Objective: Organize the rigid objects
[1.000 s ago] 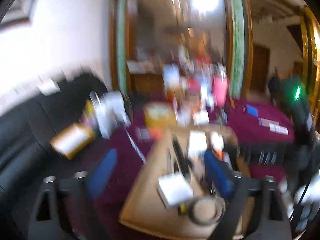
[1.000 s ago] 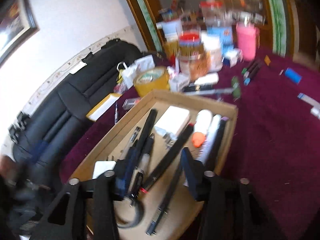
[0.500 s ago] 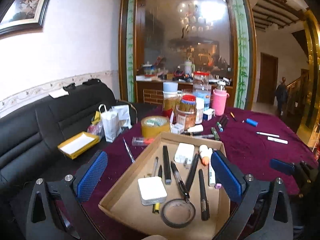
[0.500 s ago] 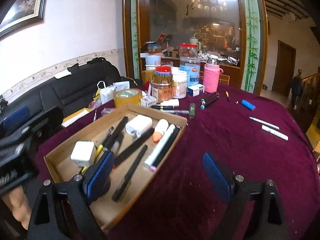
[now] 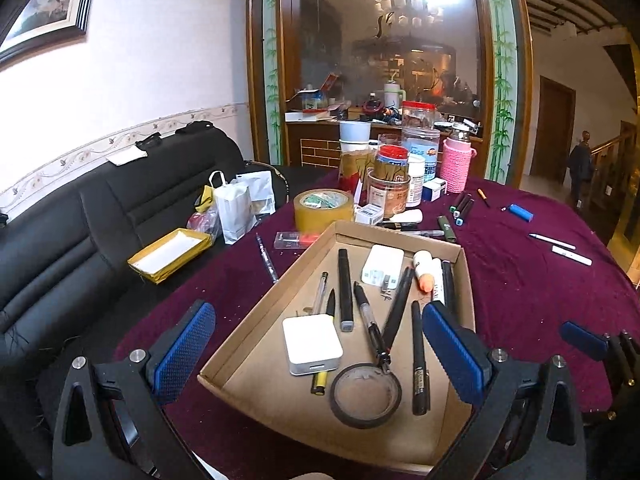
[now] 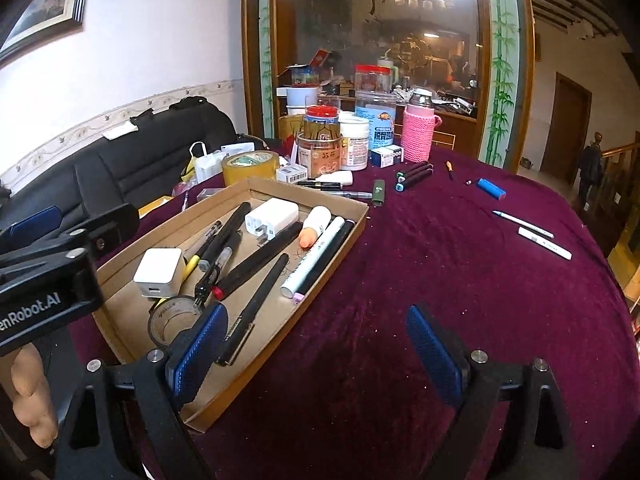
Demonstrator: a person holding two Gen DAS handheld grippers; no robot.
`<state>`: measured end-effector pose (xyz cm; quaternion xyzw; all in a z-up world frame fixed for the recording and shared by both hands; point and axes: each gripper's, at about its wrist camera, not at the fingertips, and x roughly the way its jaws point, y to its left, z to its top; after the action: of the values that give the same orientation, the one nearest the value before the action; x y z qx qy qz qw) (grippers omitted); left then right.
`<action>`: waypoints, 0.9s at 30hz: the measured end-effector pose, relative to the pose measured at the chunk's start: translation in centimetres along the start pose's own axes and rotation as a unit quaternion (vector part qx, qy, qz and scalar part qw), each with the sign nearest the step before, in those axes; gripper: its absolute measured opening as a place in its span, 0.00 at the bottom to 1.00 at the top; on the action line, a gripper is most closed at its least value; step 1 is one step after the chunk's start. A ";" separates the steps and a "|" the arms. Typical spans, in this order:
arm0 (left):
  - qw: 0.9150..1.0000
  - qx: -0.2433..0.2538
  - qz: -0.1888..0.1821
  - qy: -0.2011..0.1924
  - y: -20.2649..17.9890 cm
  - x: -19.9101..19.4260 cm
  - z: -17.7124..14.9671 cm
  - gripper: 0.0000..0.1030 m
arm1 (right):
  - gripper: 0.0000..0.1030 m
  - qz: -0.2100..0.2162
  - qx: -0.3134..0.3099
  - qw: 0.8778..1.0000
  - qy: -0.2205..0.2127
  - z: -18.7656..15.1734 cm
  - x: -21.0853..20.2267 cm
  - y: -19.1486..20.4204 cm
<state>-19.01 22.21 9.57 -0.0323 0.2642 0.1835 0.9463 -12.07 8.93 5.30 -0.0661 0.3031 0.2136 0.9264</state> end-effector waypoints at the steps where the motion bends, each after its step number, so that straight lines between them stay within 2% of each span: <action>1: 1.000 0.001 0.002 0.000 0.0 0.0 0.0 1.00 | 0.91 0.000 -0.004 1.000 0.001 0.0 0.0 0.2; 24: 0.999 -0.010 0.013 0.033 1.5 1.3 -0.9 1.00 | 0.91 -0.005 -0.050 0.998 0.032 -0.9 0.8 3.2; 27: 0.999 0.005 0.029 0.039 1.2 1.4 -1.1 1.00 | 0.91 -0.006 -0.045 0.998 0.032 -0.9 0.7 3.1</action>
<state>-18.91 23.61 7.99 -0.0270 0.3031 0.2078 0.9296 -13.38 11.71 4.19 -0.1168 0.3224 0.2197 0.9133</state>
